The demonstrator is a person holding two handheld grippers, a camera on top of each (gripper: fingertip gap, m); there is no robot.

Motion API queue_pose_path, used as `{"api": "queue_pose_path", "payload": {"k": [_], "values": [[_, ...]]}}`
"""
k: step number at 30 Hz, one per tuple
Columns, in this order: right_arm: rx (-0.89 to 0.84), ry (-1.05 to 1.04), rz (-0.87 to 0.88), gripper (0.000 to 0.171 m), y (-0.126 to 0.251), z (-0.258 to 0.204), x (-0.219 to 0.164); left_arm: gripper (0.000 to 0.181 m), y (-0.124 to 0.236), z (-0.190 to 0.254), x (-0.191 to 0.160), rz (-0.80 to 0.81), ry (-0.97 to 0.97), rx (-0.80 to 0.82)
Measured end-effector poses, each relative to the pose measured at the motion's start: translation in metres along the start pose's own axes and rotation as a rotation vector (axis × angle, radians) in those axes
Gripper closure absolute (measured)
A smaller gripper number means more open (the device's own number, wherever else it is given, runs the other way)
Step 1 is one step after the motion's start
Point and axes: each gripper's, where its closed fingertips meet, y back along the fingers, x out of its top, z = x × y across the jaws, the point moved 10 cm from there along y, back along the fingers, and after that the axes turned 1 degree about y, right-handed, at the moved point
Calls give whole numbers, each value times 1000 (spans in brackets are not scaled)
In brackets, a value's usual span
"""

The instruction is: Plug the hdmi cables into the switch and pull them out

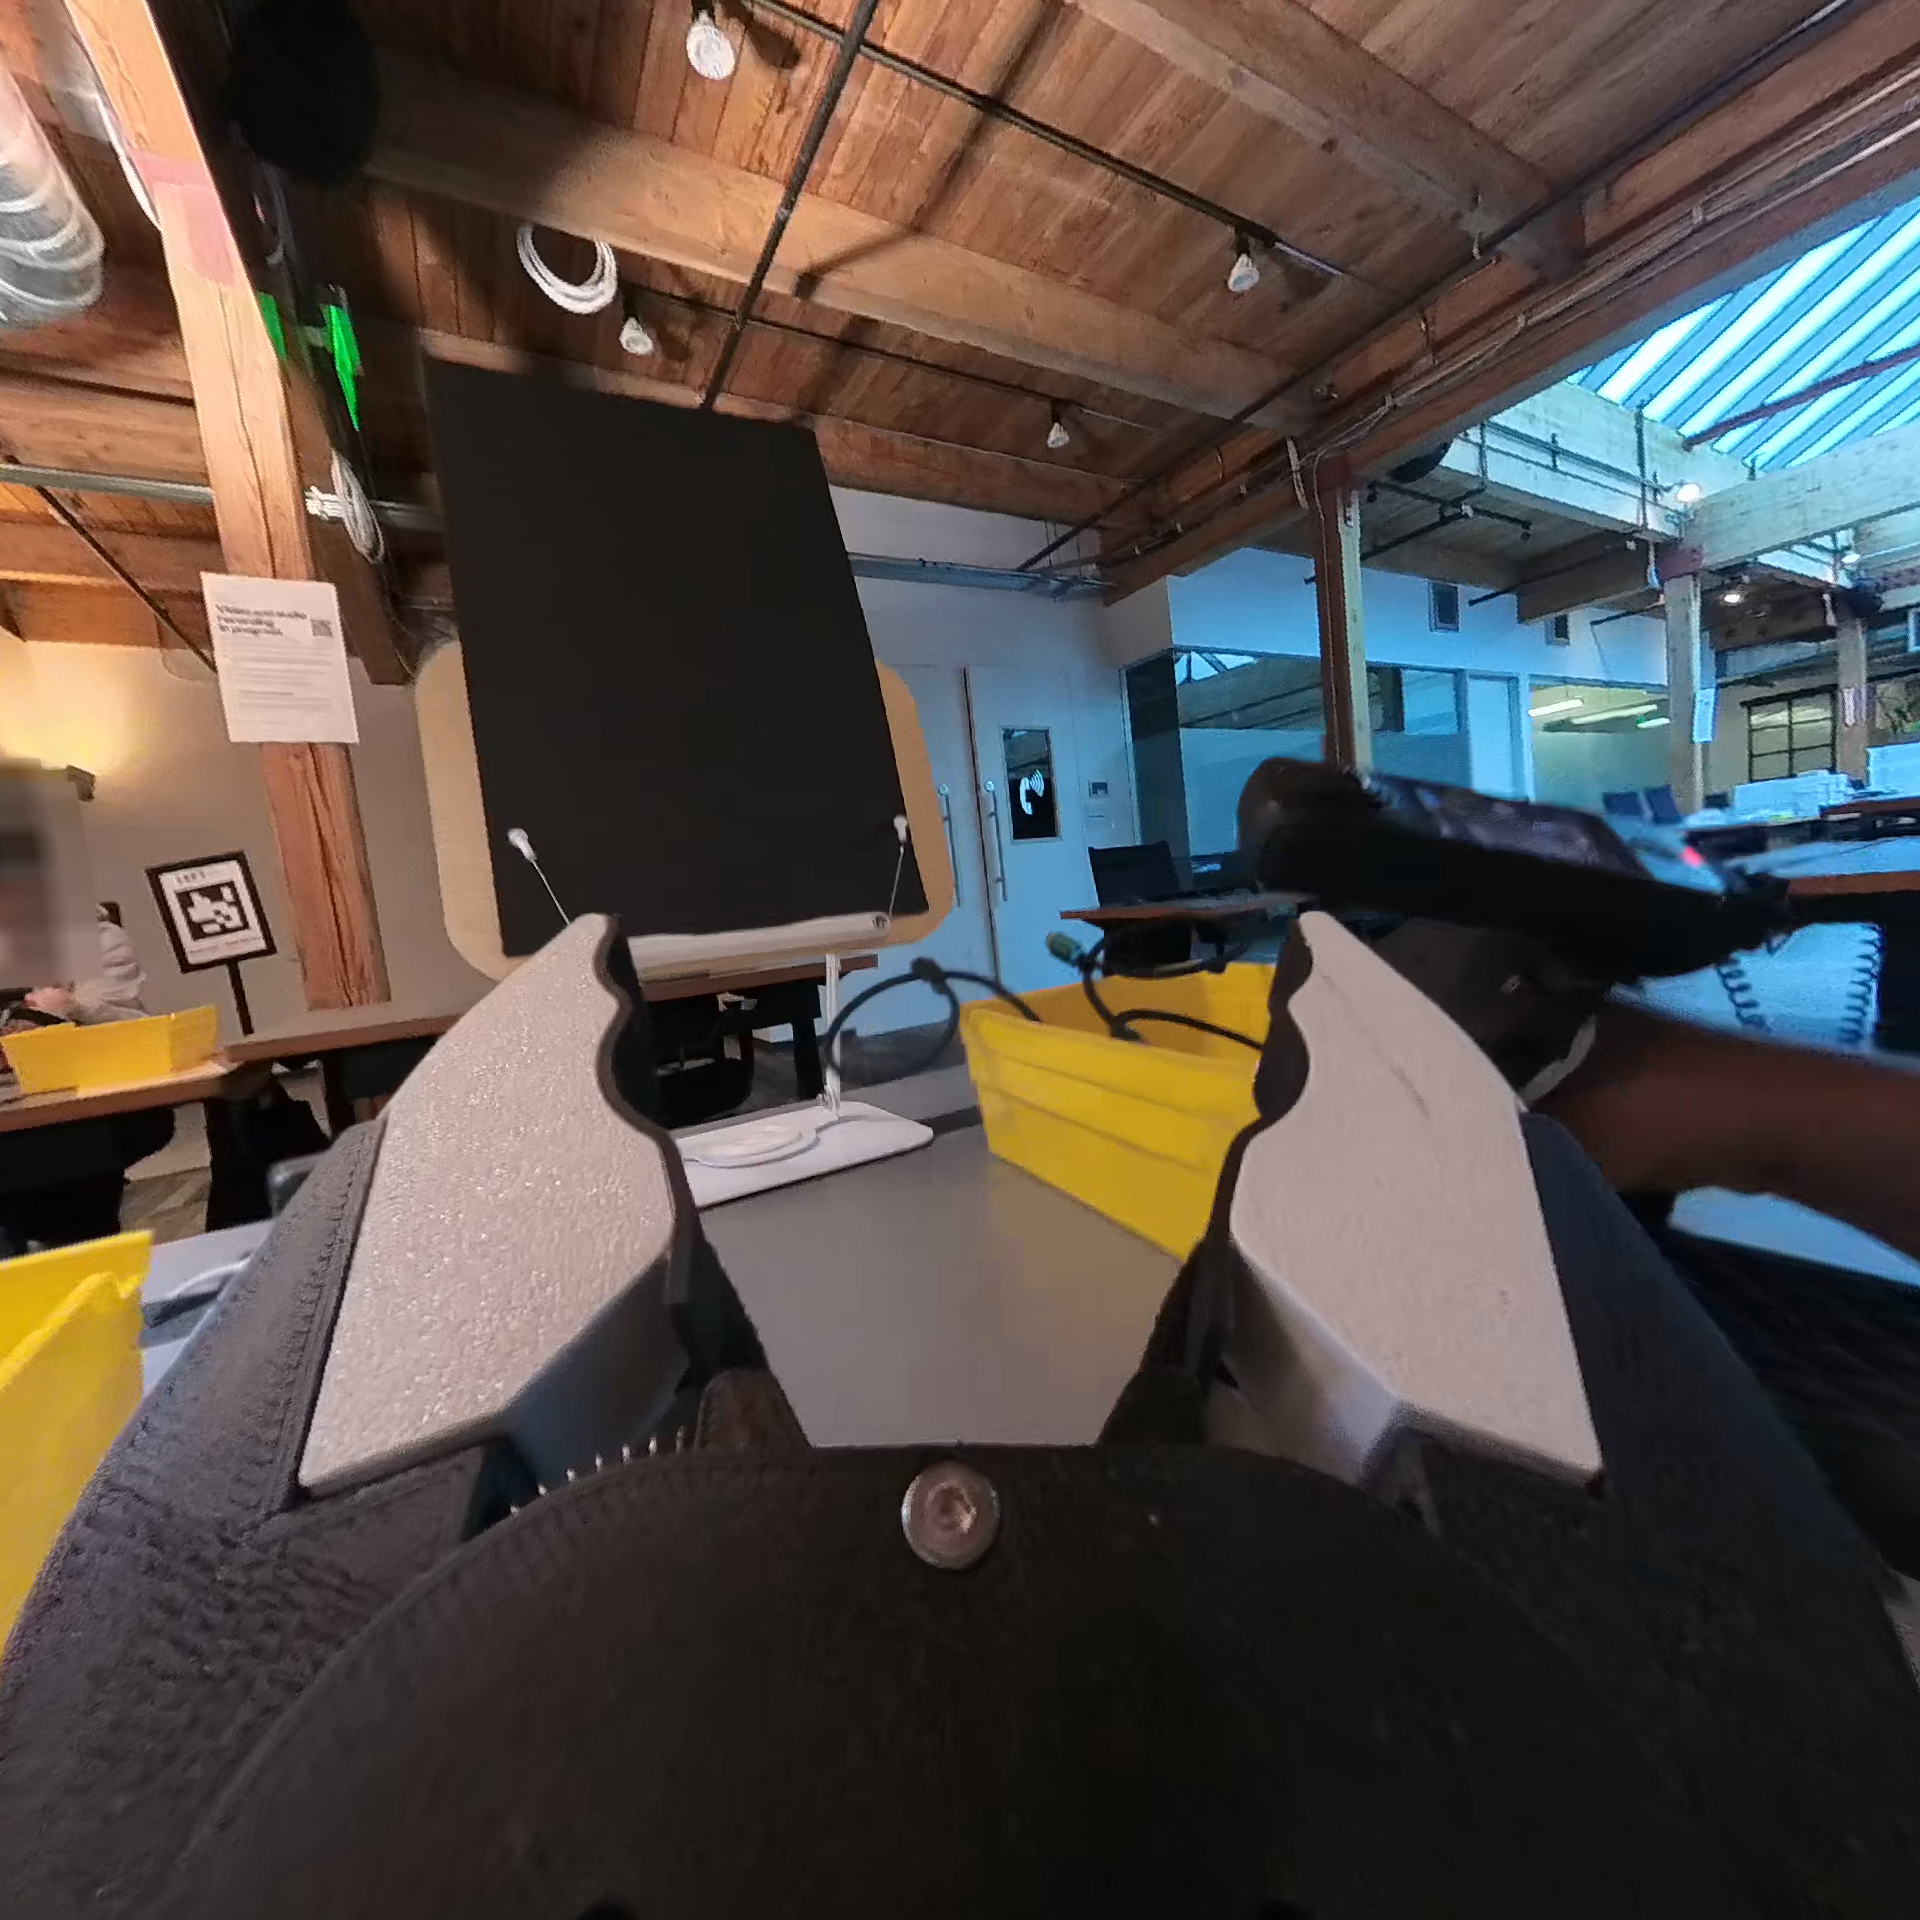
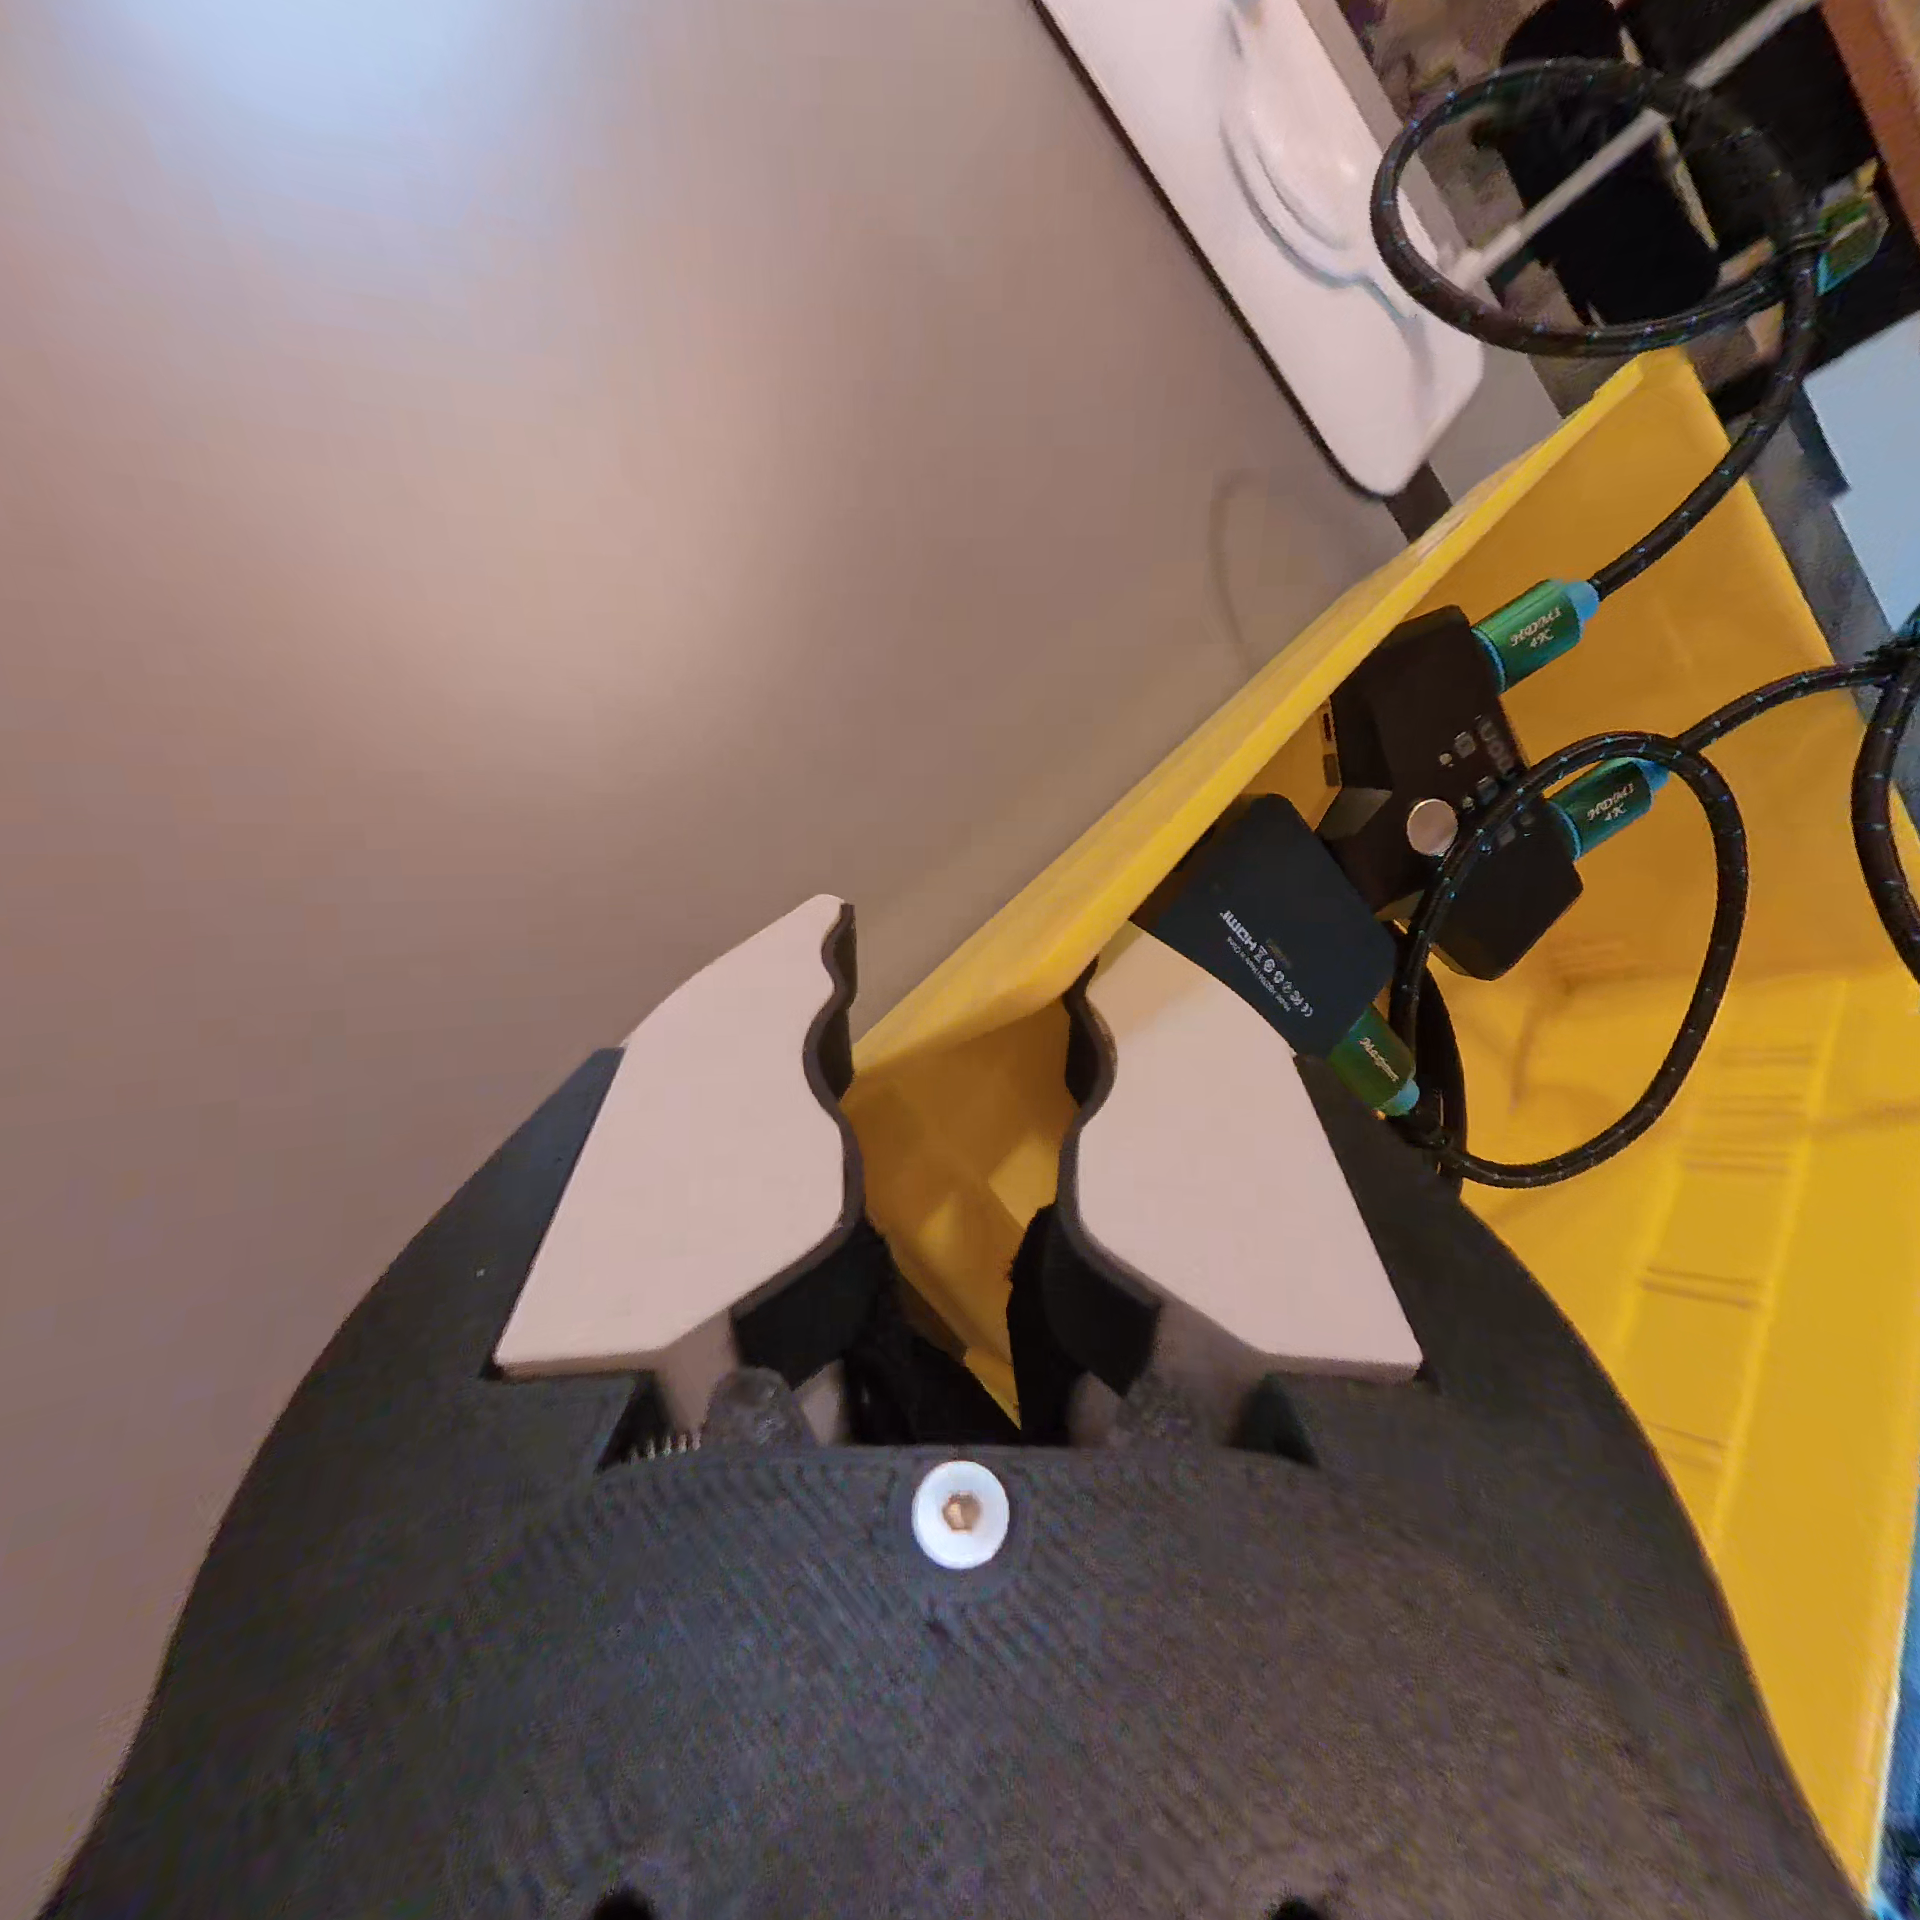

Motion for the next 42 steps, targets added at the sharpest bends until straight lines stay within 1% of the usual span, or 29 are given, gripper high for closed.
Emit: {"api": "queue_pose_path", "payload": {"k": [1, 4, 6, 9, 13, 16, 18, 20, 22, 24, 26, 28, 29, 31, 33, 34, 36, 37, 38, 39, 40, 41, 42], "values": [[20, 20, 15, 130, -2, -8, 7, 68, 1, 1, 6, 19, 4, 3], [212, 130, -67, 120, -19, -43, 20, 70, 3, 6, 38, 92, 11, -39], [155, 203, -63, 128, -23, -57, 34, 71, 8, 8, 62, 119, -45, -70], [208, 223, -23, 127, -29, -72, 53, 77, 23, 3, 96, 162, -166, -56], [241, 316, 31, 137, -36, -93, 78, 83, 53, -16, 134, 269, -300, 67], [269, 454, 81, 141, -36, -112, 96, 88, 81, -38, 156, 337, -379, 200], [287, 571, 113, 142, -35, -124, 105, 91, 100, -55, 164, 354, -403, 297], [299, 715, 164, 143, -35, -133, 112, 92, 118, -74, 170, 344, -384, 396], [304, 778, 192, 143, -39, -135, 117, 93, 136, -91, 173, 324, -353, 479], [344, 813, 240, 143, -44, -132, 120, 95, 152, -106, 173, 294, -331, 546], [381, 871, 289, 143, -47, -129, 121, 96, 165, -123, 166, 210, -298, 606], [415, 916, 342, 143, -50, -127, 122, 95, 177, -141, 153, 78, -247, 661], [433, 919, 369, 140, -49, -125, 122, 94, 183, -149, 146, 17, -231, 692], [450, 830, 441, 120, -37, -119, 128, 94, 197, -165, 130, -84, -222, 768], [456, 651, 515, 107, -14, -112, 137, 91, 211, -181, 110, -208, -166, 843], [460, 537, 566, 104, 0, -110, 141, 89, 217, -188, 98, -276, -130, 855], [536, 312, 690, 104, 26, -111, 145, 89, 225, -197, 78, -382, -67, 838], [628, 229, 735, 107, 40, -115, 147, 89, 227, -200, 71, -405, -52, 829], [747, 161, 743, 109, 54, -120, 152, 91, 228, -201, 67, -416, -47, 838], [851, 101, 702, 114, 69, -125, 160, 93, 229, -202, 67, -417, -43, 856], [935, 69, 620, 113, 86, -129, 171, 94, 229, -201, 68, -405, -47, 861], [1005, 83, 524, 105, 105, -134, 184, 95, 230, -201, 69, -396, -54, 865], [1063, 143, 452, 92, 127, -140, 197, 96, 231, -202, 69, -387, -57, 877]]}}
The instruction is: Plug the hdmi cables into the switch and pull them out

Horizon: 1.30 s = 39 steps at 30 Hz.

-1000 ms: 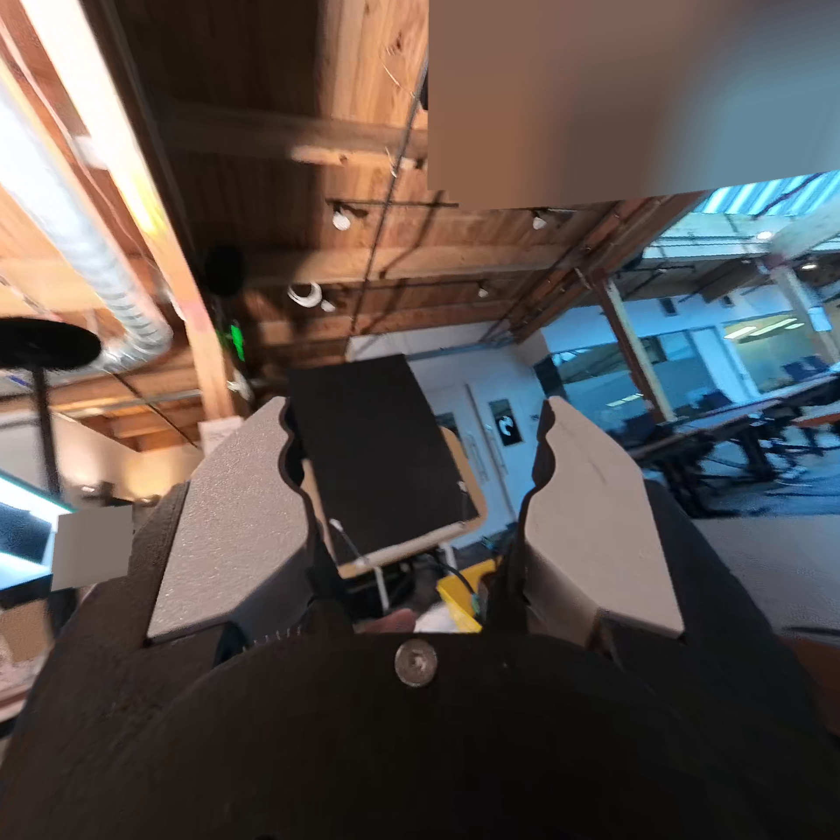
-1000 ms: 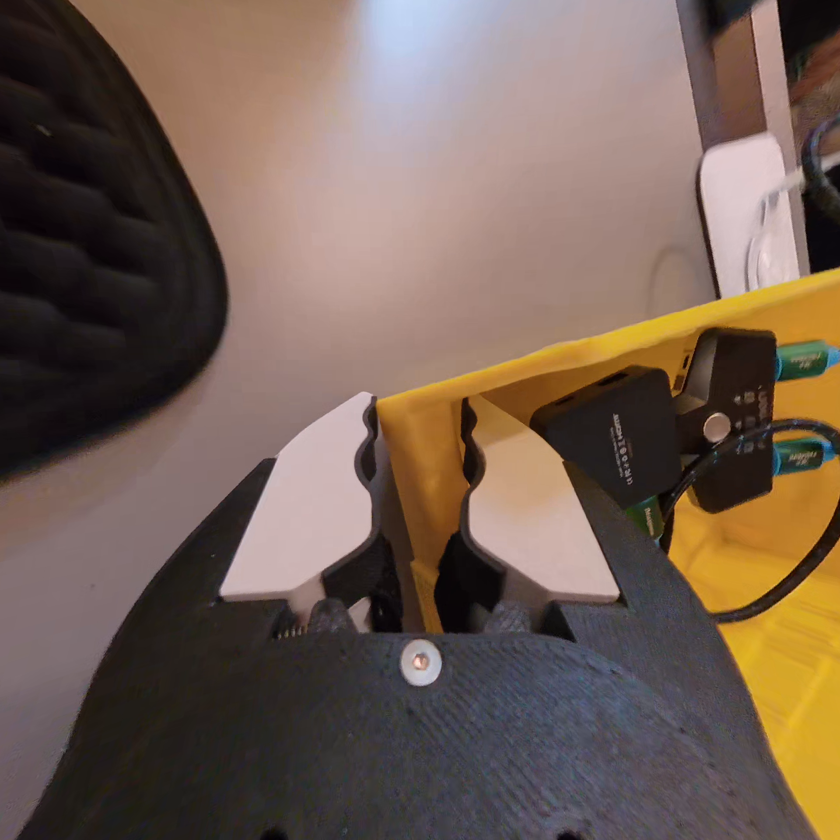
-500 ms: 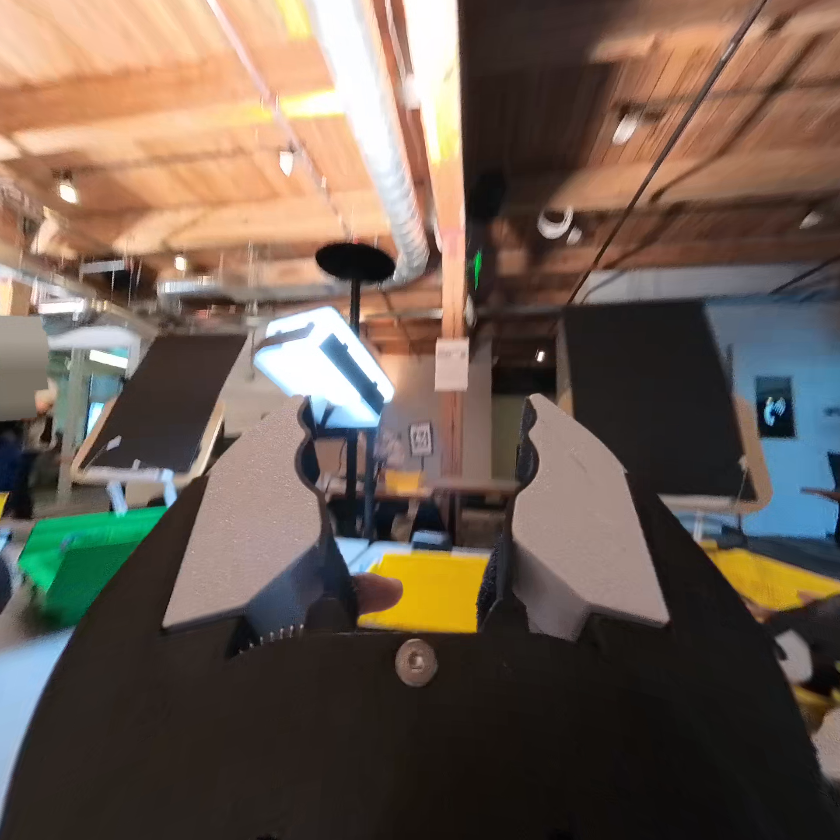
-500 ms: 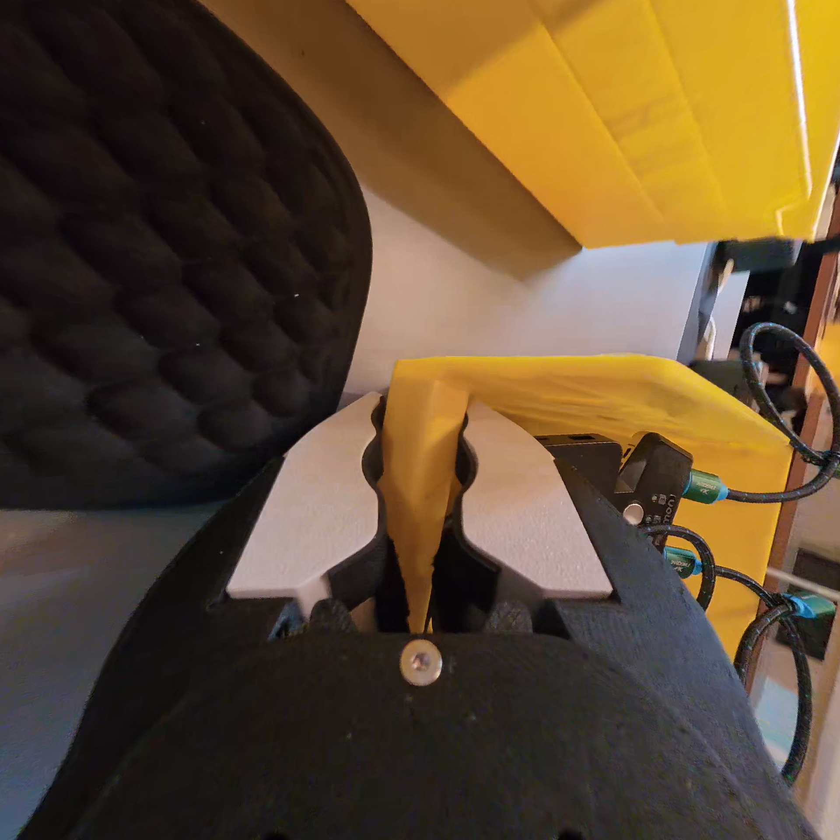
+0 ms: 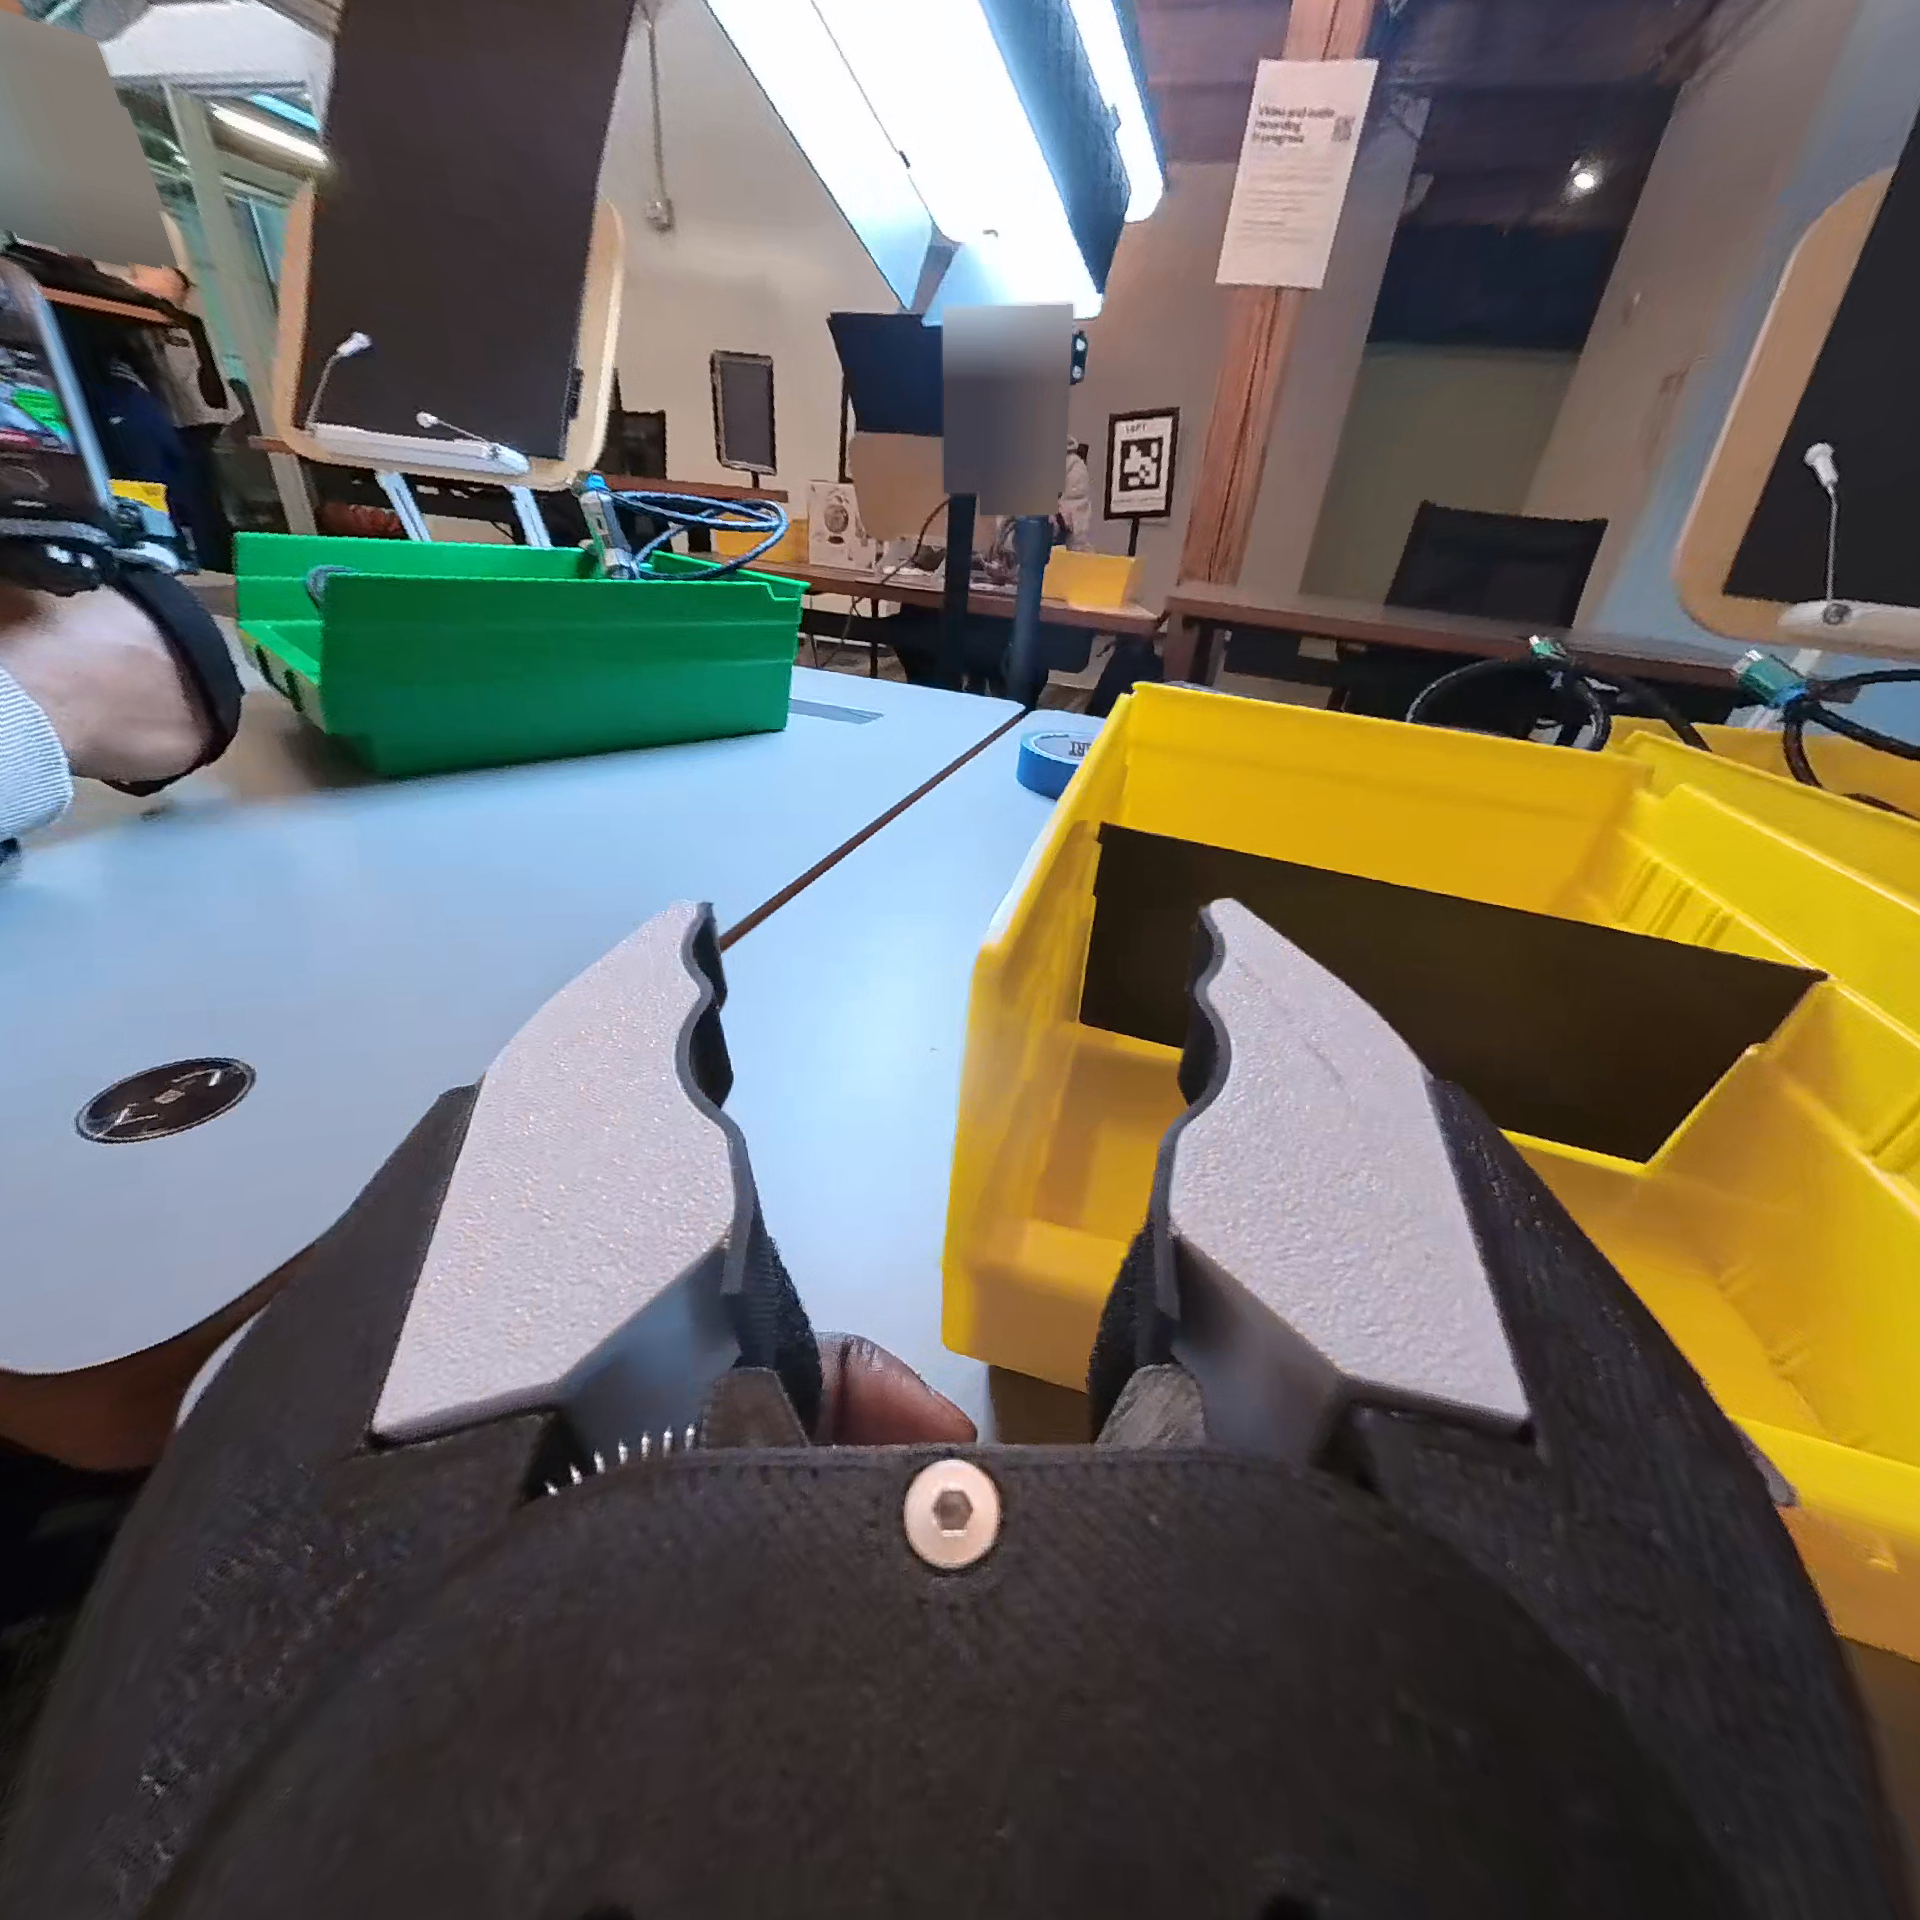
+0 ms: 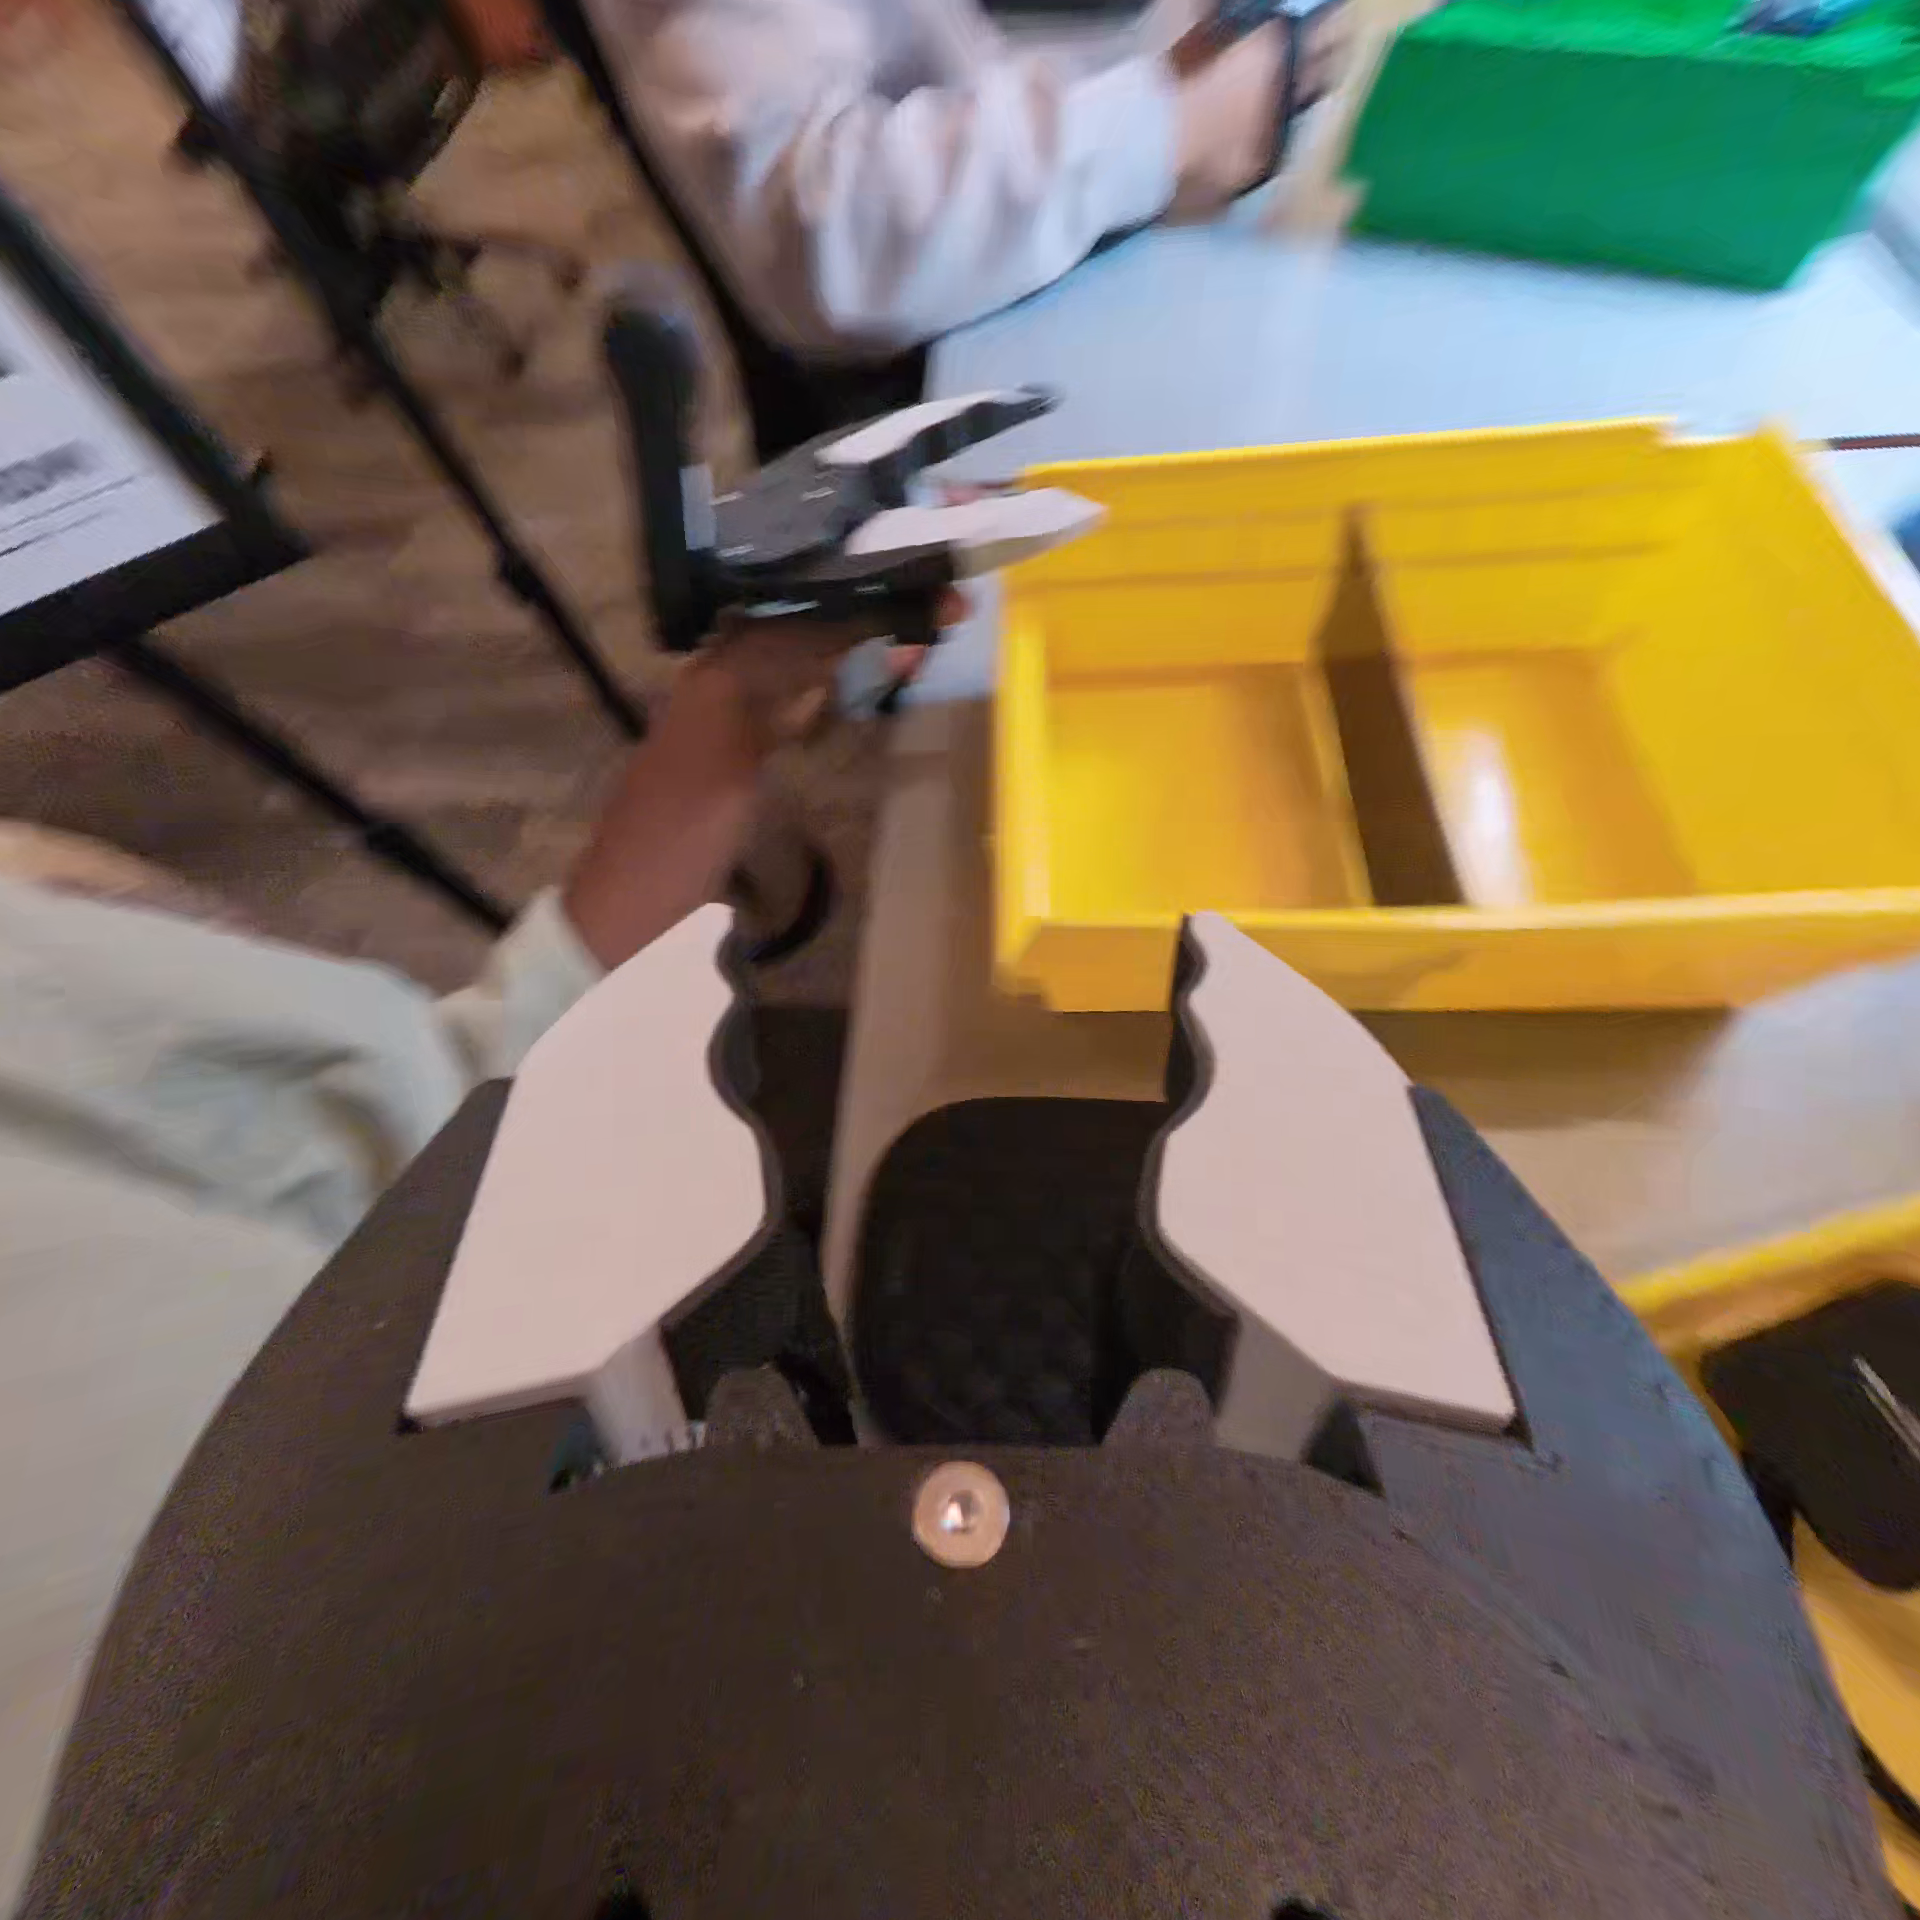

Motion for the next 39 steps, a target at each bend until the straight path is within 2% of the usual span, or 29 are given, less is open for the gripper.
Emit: {"api": "queue_pose_path", "payload": {"k": [1, 4, 5, 8, 11, 14, 17, 19, 22, 24, 25, 28, 30, 32, 34, 37, 39], "values": [[33, 55, -75, 83, 0, -19, 20, 97, 1, -1, 0, 7, 10, 9], [-89, 398, -261, 62, -1, -88, 70, 98, 1, -3, 0, 10, 29, 14], [-78, 488, -289, 57, -3, -113, 81, 98, 1, -3, 0, 7, 29, 14], [-62, 700, -340, 41, -6, -166, 91, 100, 0, 0, -1, -12, 16, 9], [-66, 768, -306, 34, 4, -181, 88, 102, -3, 5, -2, -46, -30, 0], [-139, 701, -263, 31, 12, -170, 89, 105, -6, 10, -3, -80, -86, -13], [-1, 636, -182, 30, 22, -175, 88, 108, -8, 15, -4, -104, -131, -32], [-72, 625, -130, 29, 29, -170, 95, 110, -9, 16, -5, -109, -143, -36], [-62, 559, -51, 28, 42, -161, 98, 112, -9, 17, -5, -113, -144, -45], [-65, 526, -10, 31, 48, -144, 90, 115, -9, 17, -5, -114, -143, -50], [-102, 459, -8, 34, 45, -120, 84, 116, -9, 17, -5, -115, -142, -53], [-230, 119, -40, 42, 17, -24, 38, 122, -8, 18, -5, -115, -131, -77], [-272, -34, 7, 54, -4, 18, -9, 125, -8, 18, -5, -113, -132, -82], [-200, -184, 31, 58, -26, 33, -48, 128, -8, 19, -5, -113, -134, -84], [-223, -218, 49, 58, -47, 38, -71, 129, -8, 19, -5, -116, -135, -80], [-240, -203, 27, 54, -74, 38, -82, 133, -6, 20, -4, -123, -113, -102], [-267, -159, 20, 53, -86, 37, -81, 146, -1, 21, -1, -163, -75, -151]]}}
